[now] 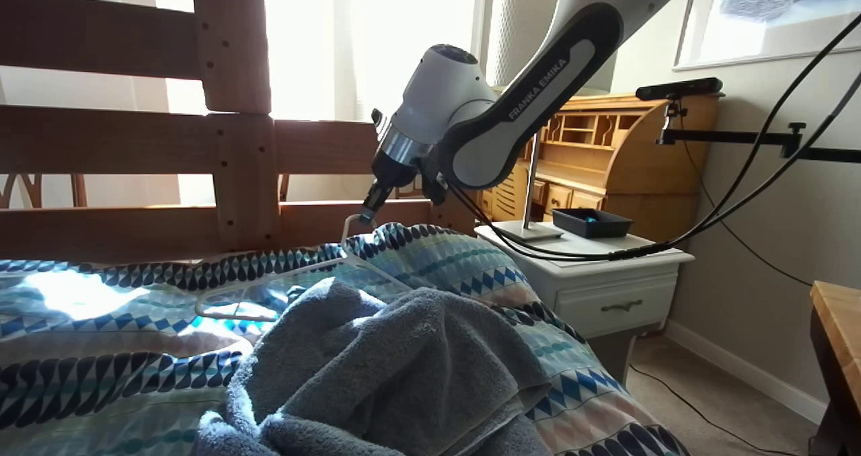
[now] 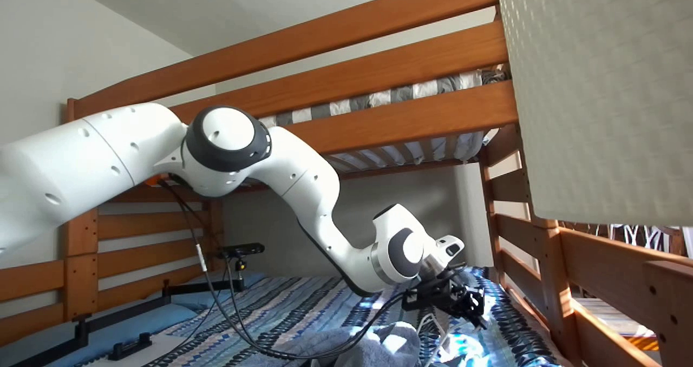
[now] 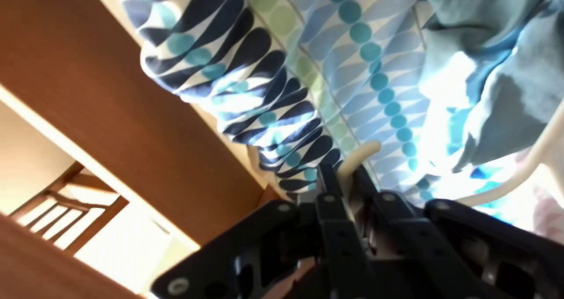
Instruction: Put the white coat hanger on the blue towel
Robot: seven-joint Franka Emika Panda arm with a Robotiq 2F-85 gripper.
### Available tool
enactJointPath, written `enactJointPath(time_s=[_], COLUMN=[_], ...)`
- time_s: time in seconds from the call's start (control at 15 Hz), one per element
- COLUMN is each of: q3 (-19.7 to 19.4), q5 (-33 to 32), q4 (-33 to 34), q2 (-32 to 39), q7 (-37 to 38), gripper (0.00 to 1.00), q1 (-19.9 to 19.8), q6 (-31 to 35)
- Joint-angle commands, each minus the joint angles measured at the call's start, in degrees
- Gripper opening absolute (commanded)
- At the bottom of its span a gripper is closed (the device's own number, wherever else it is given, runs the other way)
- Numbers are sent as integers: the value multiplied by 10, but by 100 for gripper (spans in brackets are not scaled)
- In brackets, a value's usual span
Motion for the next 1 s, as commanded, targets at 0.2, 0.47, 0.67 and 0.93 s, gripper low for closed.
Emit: enactJointPath(time_s=[0.2,0.47,0.67,0.93], q3=[-173,-203,-186,-168], q5=[-10,12,14,20], q4=[-15,-20,-31,-41], q2=[12,15,0,-20], q7=[93,101,81,82], gripper=[3,3,3,3], q1=[114,139,135,125], q6=[83,95,84,78])
